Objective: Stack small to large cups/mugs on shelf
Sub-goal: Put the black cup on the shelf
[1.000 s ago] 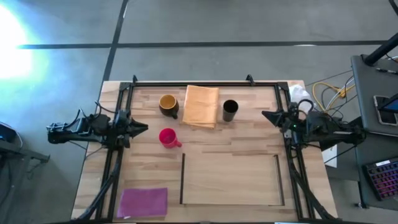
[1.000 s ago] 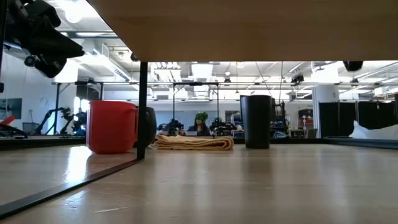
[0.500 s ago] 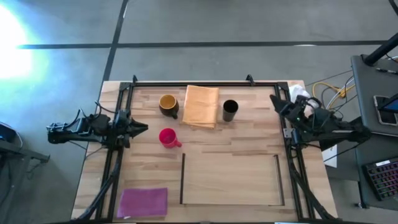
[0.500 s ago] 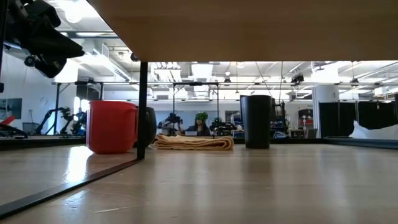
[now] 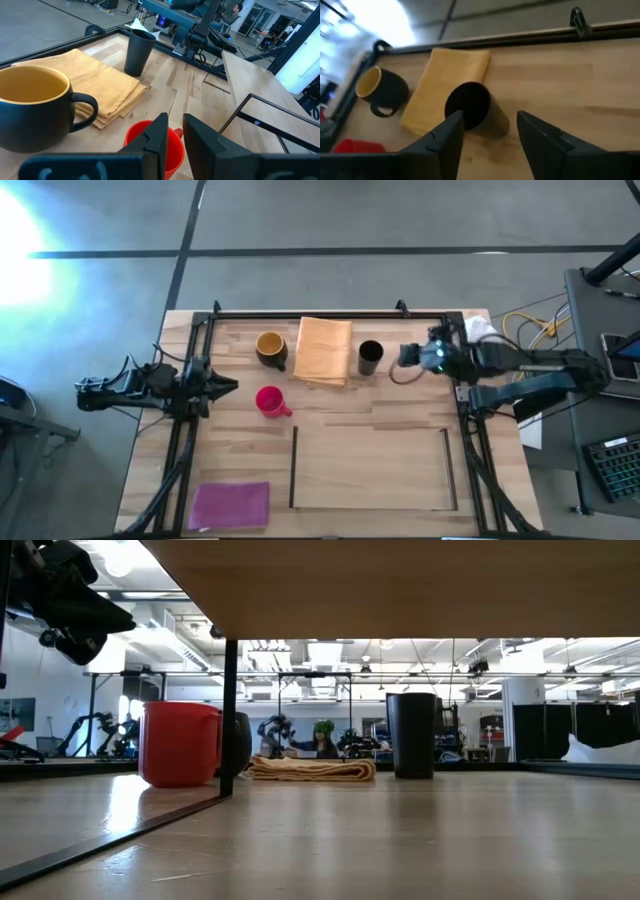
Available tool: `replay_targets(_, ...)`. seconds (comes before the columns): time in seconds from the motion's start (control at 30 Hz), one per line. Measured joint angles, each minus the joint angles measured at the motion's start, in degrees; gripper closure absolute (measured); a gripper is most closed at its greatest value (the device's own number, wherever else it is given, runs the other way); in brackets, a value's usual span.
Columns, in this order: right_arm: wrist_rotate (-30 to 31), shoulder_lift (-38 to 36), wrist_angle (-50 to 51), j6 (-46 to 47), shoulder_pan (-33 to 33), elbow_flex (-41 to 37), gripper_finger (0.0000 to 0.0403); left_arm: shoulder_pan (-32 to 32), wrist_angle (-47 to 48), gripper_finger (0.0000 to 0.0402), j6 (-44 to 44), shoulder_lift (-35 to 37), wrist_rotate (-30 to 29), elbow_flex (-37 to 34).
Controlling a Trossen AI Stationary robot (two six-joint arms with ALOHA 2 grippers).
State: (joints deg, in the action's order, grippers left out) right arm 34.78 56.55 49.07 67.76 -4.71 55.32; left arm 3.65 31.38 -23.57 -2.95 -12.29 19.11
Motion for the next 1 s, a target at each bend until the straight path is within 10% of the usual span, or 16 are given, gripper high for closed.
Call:
replay_targets(0.37,-33.17,22.67,10.79,-17.44,-21.94,16.27,0.0188,-0.01,-0.02,0.0356,0.0,0.05,0.02,0.01)
replay_targets(1.0,-28.41,37.4,8.4,-23.32,-22.46,18.24,0.0216,-0.02,-0.01,0.0356,0.0,0.01,0.02,0.01)
